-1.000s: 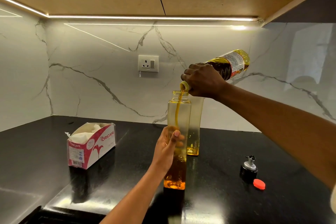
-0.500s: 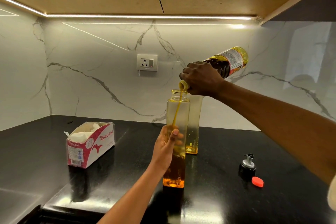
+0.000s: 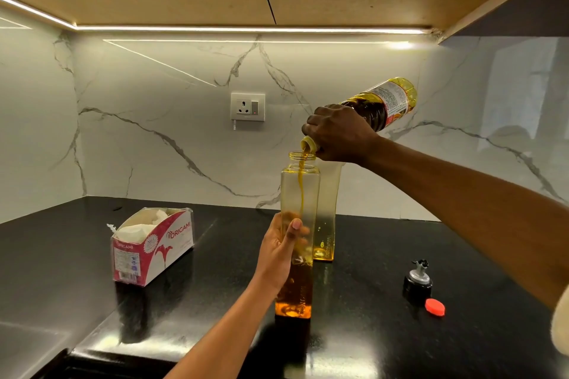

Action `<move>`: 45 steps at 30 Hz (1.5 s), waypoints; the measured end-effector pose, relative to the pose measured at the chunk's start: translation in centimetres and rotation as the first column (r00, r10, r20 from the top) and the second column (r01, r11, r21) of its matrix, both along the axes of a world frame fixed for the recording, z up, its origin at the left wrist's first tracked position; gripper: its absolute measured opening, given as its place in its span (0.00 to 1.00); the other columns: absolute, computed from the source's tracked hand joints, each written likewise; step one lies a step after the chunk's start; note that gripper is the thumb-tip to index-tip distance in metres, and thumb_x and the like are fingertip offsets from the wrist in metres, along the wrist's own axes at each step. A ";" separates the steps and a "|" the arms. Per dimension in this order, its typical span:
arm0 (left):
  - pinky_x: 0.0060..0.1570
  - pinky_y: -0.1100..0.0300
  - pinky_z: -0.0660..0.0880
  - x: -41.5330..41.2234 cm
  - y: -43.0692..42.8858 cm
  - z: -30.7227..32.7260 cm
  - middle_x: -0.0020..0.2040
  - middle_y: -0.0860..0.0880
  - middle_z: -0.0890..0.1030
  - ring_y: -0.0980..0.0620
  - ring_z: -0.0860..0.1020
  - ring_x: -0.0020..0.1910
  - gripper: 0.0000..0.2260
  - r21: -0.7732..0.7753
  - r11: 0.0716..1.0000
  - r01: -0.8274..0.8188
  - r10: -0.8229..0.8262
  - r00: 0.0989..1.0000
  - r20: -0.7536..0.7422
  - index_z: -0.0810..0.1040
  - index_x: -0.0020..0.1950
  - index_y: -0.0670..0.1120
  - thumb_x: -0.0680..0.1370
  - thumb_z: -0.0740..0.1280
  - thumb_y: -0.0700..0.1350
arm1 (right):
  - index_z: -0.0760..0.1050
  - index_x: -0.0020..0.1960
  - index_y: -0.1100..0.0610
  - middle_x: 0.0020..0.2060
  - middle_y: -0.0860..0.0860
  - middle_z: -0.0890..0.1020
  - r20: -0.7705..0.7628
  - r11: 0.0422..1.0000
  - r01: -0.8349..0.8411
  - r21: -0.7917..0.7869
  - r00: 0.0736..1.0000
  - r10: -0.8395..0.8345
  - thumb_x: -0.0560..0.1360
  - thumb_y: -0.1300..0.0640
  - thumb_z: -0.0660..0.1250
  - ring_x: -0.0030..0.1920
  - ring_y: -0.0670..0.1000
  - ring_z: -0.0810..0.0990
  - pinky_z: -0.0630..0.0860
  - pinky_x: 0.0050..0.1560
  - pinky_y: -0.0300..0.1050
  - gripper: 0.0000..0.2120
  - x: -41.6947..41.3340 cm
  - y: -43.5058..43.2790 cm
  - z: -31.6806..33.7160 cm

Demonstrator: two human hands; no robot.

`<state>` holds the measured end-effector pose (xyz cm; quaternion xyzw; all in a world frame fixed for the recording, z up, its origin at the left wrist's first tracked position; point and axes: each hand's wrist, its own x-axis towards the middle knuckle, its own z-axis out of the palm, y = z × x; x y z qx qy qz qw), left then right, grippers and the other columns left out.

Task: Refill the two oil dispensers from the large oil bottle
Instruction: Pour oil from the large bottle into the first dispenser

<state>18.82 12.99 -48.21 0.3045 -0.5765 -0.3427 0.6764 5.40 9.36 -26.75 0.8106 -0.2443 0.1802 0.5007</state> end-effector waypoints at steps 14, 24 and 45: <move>0.41 0.60 0.80 0.1 -0.3 -0.2 0.42 0.49 0.81 0.53 0.81 0.40 0.38 -0.003 1.000 0.003 -0.003 1.000 -0.001 0.74 0.57 0.45 0.61 0.69 0.74 | 0.77 0.52 0.60 0.47 0.56 0.82 -0.026 1.000 0.028 0.002 0.999 -0.028 0.78 0.46 0.59 0.50 0.56 0.79 0.75 0.50 0.50 0.18 -0.1 -0.1 0.2; 0.43 0.59 0.80 0.1 -0.4 -0.2 0.42 0.50 0.82 0.52 0.82 0.41 0.38 -0.012 1.000 -0.013 0.013 1.000 0.023 0.73 0.57 0.46 0.61 0.67 0.75 | 0.77 0.53 0.60 0.47 0.56 0.82 -0.033 1.000 0.026 0.004 0.999 -0.026 0.78 0.46 0.58 0.49 0.56 0.79 0.75 0.50 0.51 0.19 0.0 -0.1 0.3; 0.46 0.58 0.79 0.0 -0.4 -0.2 0.44 0.48 0.81 0.52 0.82 0.42 0.37 -0.026 0.999 -0.032 0.033 0.998 0.055 0.74 0.56 0.48 0.61 0.65 0.76 | 0.78 0.50 0.61 0.43 0.56 0.82 -0.037 1.000 -0.004 -0.003 0.999 0.003 0.77 0.47 0.61 0.46 0.56 0.80 0.76 0.46 0.50 0.17 0.1 0.3 0.4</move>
